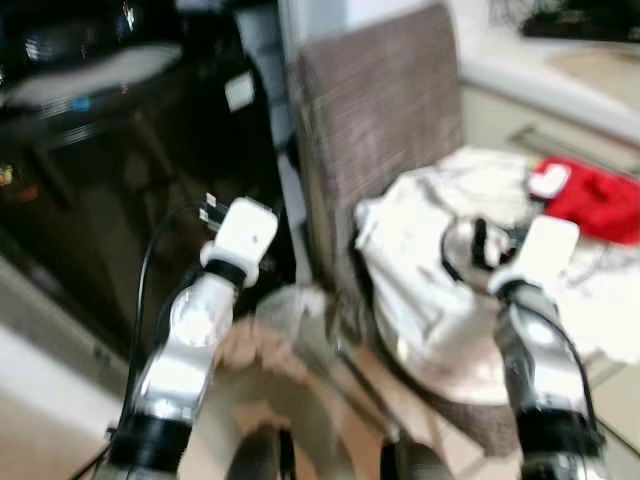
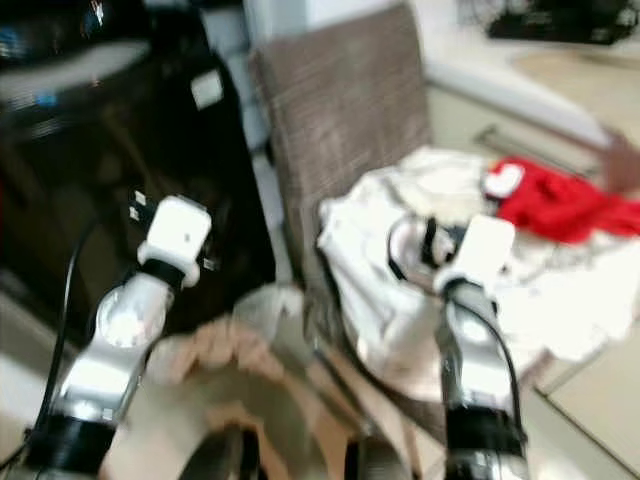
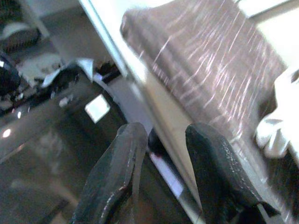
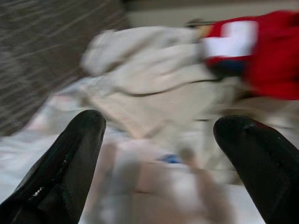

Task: Clothes washing

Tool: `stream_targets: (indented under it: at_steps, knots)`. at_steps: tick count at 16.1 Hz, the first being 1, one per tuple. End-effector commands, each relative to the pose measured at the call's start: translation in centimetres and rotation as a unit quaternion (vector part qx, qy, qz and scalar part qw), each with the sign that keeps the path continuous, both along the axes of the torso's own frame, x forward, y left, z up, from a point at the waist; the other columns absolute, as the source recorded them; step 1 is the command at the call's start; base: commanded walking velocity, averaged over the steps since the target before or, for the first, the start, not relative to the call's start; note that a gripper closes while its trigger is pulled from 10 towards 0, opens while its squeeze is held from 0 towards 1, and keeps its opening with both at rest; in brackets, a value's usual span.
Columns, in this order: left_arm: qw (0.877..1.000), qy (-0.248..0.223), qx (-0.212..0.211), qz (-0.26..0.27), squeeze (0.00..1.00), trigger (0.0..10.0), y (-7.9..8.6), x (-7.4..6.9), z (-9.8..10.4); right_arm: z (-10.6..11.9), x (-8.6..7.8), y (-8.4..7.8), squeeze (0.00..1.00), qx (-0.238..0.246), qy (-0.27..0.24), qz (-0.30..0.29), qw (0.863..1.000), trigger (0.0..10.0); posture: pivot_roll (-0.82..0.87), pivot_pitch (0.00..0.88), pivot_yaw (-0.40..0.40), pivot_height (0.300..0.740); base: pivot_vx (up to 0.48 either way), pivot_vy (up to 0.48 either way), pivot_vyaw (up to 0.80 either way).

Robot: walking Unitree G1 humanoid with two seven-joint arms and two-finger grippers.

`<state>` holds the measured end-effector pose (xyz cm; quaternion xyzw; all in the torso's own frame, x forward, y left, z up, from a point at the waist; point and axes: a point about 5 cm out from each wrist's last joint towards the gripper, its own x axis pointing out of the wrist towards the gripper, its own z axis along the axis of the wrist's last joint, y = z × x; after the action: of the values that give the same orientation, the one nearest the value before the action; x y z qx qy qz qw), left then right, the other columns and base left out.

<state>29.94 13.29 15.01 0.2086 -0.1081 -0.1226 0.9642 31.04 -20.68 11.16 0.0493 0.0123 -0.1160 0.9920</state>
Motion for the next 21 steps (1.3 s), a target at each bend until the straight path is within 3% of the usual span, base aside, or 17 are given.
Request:
stream_targets:
  at_steps: [1, 7, 11, 18, 21]
  knots:
    - [1.0, 0.003, -0.005, 0.011, 0.0, 10.0, 0.5, 0.1, 0.0, 0.3, 0.2, 0.2, 0.0, 0.005, -0.003, 0.008, 1.0, 10.0, -0.13, 0.041, 0.068, 0.679, 0.0, 0.0, 0.0]
    - [1.0, 0.005, -0.012, 0.01, 0.0, 10.0, 0.3, 0.1, -0.3, 0.6, 0.6, -0.1, 0.0, -0.01, -0.003, 0.014, 1.0, 10.0, -0.14, 0.035, 0.059, 0.679, 0.0, 0.0, 0.0]
    - [1.0, 0.003, -0.007, 0.008, 0.0, 10.0, 0.3, 0.1, -0.2, 0.9, 0.8, 0.5, 0.0, -0.045, -0.008, 0.035, 0.998, 10.0, -0.14, 0.028, 0.052, 0.689, 0.0, 0.0, 0.0]
    - [1.0, 0.006, -0.006, 0.003, 0.0, 10.0, 0.2, -0.1, -0.4, 0.1, 0.6, 0.1, 0.0, -0.01, 0.006, 0.022, 1.0, 10.0, -0.13, 0.034, 0.054, 0.74, 0.0, 0.0, 0.0]
    - [1.0, 0.009, -0.006, 0.0, 0.0, 10.0, 0.1, 0.0, -0.5, 0.1, 0.7, 0.3, 0.0, -0.01, 0.004, 0.029, 1.0, 10.0, -0.17, 0.038, 0.071, 0.74, 0.0, 0.0, 0.0]
